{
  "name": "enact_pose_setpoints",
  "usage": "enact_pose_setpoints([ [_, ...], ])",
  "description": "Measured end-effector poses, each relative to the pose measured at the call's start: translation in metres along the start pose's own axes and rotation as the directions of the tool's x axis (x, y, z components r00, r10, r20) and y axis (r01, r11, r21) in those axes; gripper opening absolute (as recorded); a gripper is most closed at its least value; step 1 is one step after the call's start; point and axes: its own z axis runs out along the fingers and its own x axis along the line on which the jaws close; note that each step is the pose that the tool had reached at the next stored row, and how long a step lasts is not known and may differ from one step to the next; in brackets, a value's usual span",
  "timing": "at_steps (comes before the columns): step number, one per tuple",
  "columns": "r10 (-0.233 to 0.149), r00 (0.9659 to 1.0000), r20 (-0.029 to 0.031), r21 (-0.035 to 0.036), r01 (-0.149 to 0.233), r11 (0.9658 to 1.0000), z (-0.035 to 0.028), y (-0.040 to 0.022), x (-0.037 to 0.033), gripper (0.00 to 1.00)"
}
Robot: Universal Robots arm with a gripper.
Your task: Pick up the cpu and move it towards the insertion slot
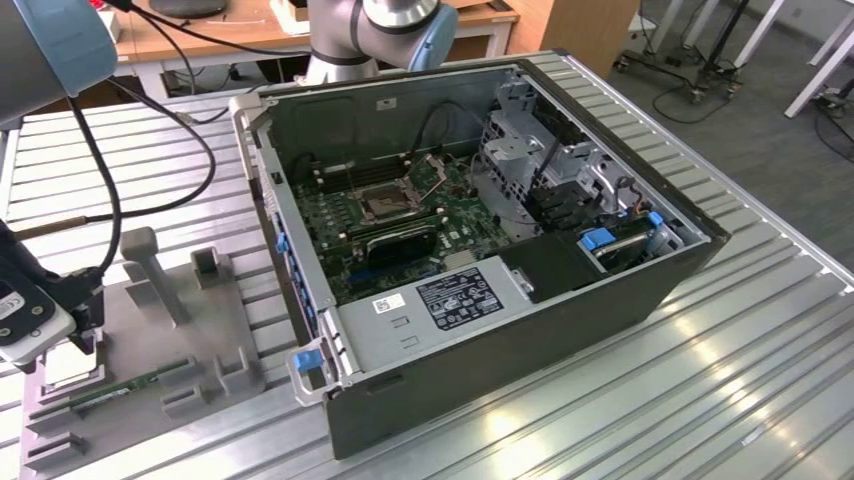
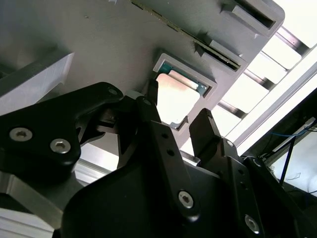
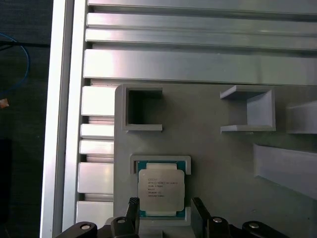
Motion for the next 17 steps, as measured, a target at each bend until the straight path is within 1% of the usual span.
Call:
enact_pose_setpoints([
  [4, 0.000, 1.0000, 0.0001, -0.0001, 0.000, 1.0000, 0.0006, 0.0000, 0.0000, 0.53],
  [11, 0.000, 1.0000, -0.0001, 0.0000, 0.000, 1.0000, 0.0045, -0.0002, 0.0000, 0.53],
  [17, 0.000, 1.0000, 0.0002, -0.0002, 0.000, 1.0000, 0.0057, -0.0002, 0.0000, 0.53],
])
